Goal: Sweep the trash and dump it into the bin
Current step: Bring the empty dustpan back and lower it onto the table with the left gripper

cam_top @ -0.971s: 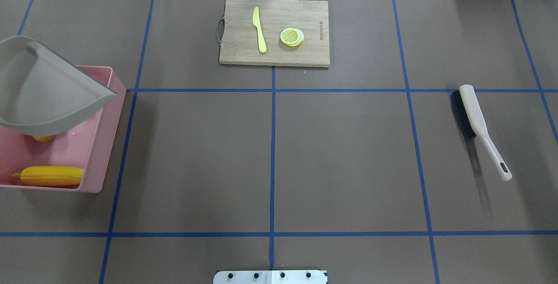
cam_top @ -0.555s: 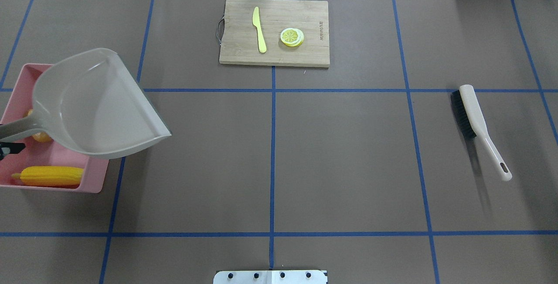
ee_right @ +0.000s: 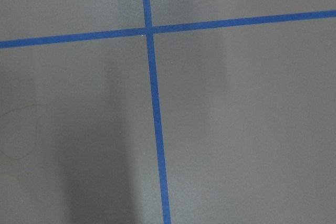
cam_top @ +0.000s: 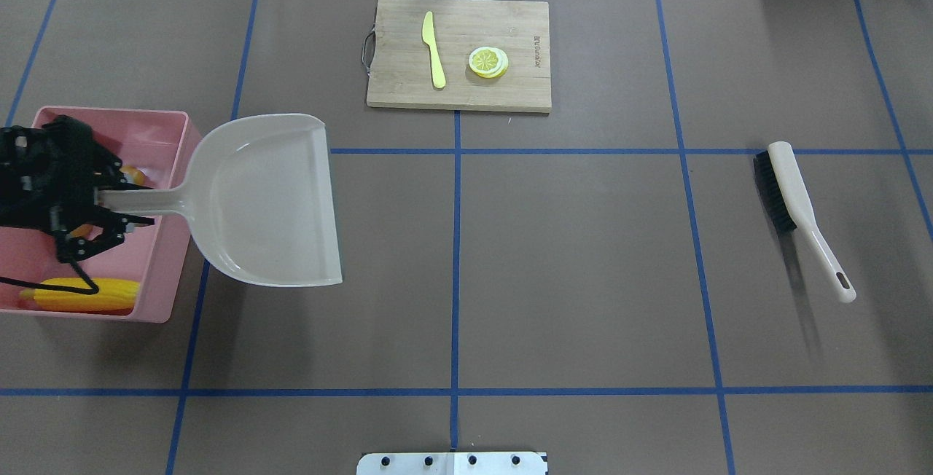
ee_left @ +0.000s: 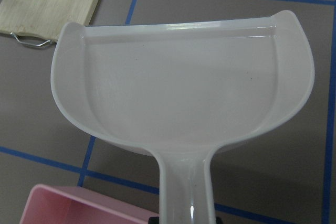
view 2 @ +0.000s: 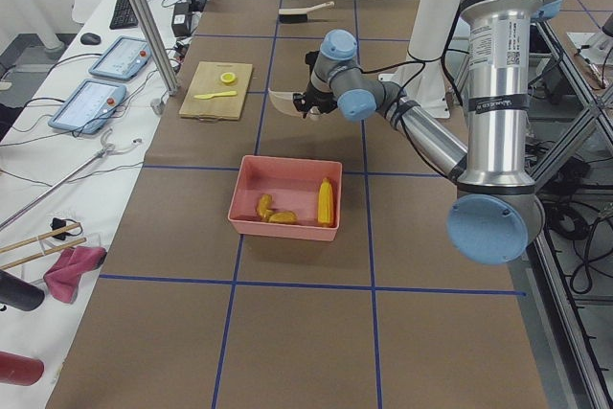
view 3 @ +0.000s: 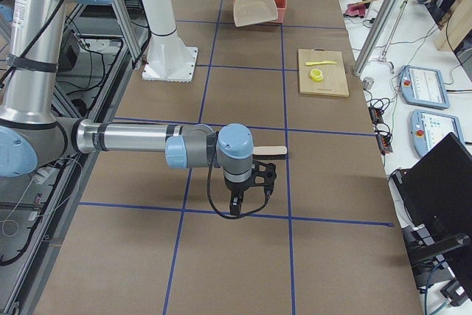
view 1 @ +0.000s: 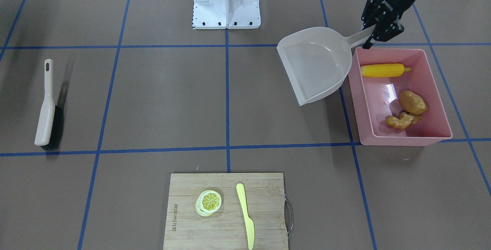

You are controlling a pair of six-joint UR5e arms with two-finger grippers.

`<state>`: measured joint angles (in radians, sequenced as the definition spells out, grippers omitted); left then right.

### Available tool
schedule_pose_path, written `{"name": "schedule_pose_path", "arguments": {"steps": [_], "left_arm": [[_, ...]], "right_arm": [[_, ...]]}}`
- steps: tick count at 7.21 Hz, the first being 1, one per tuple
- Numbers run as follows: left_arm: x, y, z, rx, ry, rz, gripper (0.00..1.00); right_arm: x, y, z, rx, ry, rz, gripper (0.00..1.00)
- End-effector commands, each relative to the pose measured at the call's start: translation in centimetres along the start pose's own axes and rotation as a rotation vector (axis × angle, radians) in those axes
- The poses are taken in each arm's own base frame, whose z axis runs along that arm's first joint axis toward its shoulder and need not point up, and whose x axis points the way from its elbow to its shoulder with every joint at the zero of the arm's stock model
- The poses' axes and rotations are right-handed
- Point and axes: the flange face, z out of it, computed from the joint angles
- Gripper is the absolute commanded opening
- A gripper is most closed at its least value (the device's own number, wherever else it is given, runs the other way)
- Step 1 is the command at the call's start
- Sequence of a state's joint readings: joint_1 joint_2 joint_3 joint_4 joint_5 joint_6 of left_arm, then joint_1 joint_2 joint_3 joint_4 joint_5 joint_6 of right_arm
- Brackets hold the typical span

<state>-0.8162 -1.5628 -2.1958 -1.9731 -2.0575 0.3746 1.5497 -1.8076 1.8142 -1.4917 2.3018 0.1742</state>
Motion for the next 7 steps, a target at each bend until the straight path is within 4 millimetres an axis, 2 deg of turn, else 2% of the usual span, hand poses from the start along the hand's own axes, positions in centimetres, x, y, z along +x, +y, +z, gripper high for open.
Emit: {"name": "schedule_pose_path", "arguments": {"steps": [1,2,4,6,7], "left_arm": [[-1.6,-4.4,7.4,0.028,0.037,0.067,0.00],[-0.6,-5.4,9.8,0.020,0.053,0.085,0.00],[3.7,-6.1,13.4,0.012,0.139,0.123,0.00],[6.3,-5.7,13.8,0.058,0.108,0.158,0.00],[6.4,-5.2,13.9,0.054,0.109,0.145,0.00]], "right_arm": [[0.3,0.0,0.3,-0.006,0.000,-0.082,1.00],[0.4,0.1,0.4,-0.008,0.003,-0.093,1.00],[0.3,-0.2,0.3,-0.003,0.003,-0.113,1.00],[1.0,0.3,0.8,-0.016,0.011,-0.095,1.00],[0.8,0.1,0.3,-0.005,0.016,-0.098,1.00]]}}
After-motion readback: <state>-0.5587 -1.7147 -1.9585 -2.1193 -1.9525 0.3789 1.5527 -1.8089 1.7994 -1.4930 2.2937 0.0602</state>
